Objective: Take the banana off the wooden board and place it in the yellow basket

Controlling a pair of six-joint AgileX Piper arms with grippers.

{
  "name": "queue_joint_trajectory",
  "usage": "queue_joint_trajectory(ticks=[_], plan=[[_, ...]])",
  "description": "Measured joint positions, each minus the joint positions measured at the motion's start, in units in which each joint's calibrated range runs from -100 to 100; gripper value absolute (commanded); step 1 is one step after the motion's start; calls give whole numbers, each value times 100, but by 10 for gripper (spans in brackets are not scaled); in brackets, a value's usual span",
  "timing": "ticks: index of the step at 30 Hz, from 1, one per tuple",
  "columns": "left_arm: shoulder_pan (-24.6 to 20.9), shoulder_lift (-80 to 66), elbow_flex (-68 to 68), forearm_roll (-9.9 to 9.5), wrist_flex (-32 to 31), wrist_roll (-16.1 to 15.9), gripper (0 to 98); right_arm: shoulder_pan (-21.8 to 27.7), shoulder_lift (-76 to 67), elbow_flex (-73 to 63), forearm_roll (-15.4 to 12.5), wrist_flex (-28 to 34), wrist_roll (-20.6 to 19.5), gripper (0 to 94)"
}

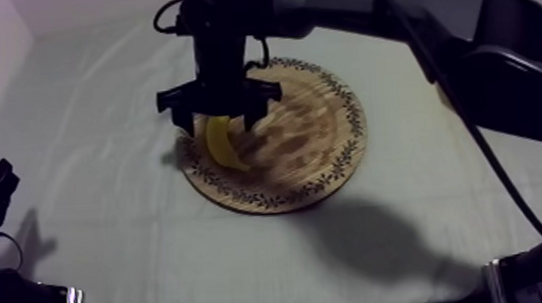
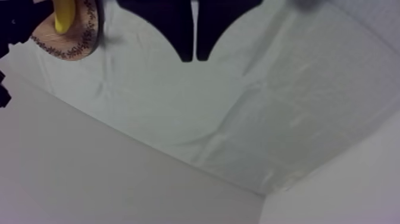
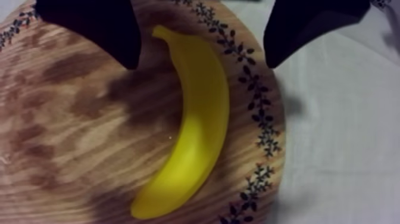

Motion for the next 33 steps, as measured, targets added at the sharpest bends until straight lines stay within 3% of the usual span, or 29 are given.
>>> queue_joint_trajectory(ticks=[23, 28, 33], plan=[[0, 0, 0, 0, 0, 0, 1, 21, 1190, -1322, 174, 566, -27, 434], [0, 0, 0, 0, 0, 0, 1, 33, 1228, -1351, 242, 579, 28, 275], [0, 0, 0, 0, 0, 0, 1, 11, 1213, -1442, 253, 687, 109, 199]])
